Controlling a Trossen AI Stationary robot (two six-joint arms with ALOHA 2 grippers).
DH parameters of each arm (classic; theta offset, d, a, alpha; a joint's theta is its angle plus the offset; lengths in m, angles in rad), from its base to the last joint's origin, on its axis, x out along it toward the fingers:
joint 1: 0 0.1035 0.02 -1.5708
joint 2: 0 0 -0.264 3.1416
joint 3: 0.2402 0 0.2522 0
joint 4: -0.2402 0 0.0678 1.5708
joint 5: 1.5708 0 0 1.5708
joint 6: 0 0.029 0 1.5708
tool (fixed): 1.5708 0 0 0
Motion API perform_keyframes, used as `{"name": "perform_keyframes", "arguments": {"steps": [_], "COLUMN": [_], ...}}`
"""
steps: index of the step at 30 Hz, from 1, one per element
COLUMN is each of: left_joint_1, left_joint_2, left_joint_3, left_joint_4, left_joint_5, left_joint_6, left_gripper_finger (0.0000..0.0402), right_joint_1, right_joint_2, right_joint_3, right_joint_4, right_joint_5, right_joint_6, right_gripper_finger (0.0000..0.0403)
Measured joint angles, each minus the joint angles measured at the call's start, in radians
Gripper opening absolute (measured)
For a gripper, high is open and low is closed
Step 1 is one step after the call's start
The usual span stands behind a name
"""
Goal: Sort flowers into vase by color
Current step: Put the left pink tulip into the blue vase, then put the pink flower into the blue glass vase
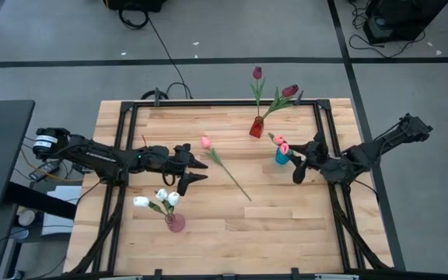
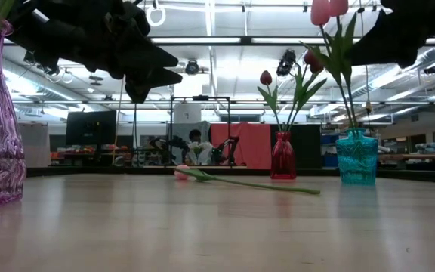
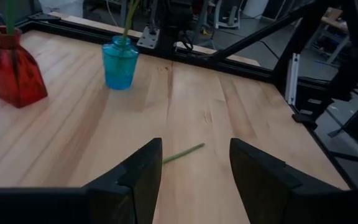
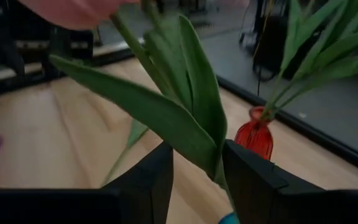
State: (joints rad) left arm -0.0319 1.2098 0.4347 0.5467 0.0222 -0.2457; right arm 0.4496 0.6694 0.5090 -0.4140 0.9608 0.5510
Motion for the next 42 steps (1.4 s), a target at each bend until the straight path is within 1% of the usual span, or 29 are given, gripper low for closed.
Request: {"name": "perform_keyframes", "arguments": {"steps": [6,10,17,19,22,26,28,31,36,42], "left_joint_1": [0.000,0.000,0.000,0.000,0.000,-0.001,-0.002,-0.002,-0.002,-0.002], "left_joint_2": [0.000,0.000,0.000,0.000,0.000,0.000,0.000,0.000,0.000,0.000], "left_joint_3": [0.000,0.000,0.000,0.000,0.000,0.000,0.000,0.000,0.000,0.000], "left_joint_4": [-0.004,-0.003,-0.007,-0.017,-0.040,-0.069,-0.072,-0.073,-0.076,-0.056], "left_joint_5": [0.007,0.008,0.009,0.009,0.009,0.009,0.009,0.009,0.029,0.016], "left_joint_6": [-0.002,-0.002,-0.002,-0.002,-0.002,-0.003,-0.005,-0.028,-0.054,-0.055], "left_gripper_finger": [0.0193,0.0193,0.0193,0.0193,0.0193,0.0193,0.0193,0.0193,0.0193,0.0193], "right_joint_1": [-0.001,-0.001,-0.001,-0.001,-0.001,0.005,0.016,0.047,0.112,0.158], "right_joint_2": [0.100,0.139,0.170,0.174,0.175,0.204,0.238,0.301,0.444,0.629], "right_joint_3": [0.158,0.248,0.374,0.401,0.418,0.388,0.372,0.353,0.313,0.304], "right_joint_4": [-0.259,-0.405,-0.460,-0.470,-0.453,-0.363,-0.324,-0.289,-0.176,-0.039], "right_joint_5": [-0.063,-0.090,-0.195,-0.262,-0.415,-0.580,-0.635,-0.623,-0.614,-0.485], "right_joint_6": [0.123,0.197,0.218,0.218,0.218,0.221,0.230,0.304,0.400,0.467], "right_gripper_finger": [0.0148,0.0148,0.0148,0.0148,0.0148,0.0148,0.0148,0.0148,0.0148,0.0148]}}
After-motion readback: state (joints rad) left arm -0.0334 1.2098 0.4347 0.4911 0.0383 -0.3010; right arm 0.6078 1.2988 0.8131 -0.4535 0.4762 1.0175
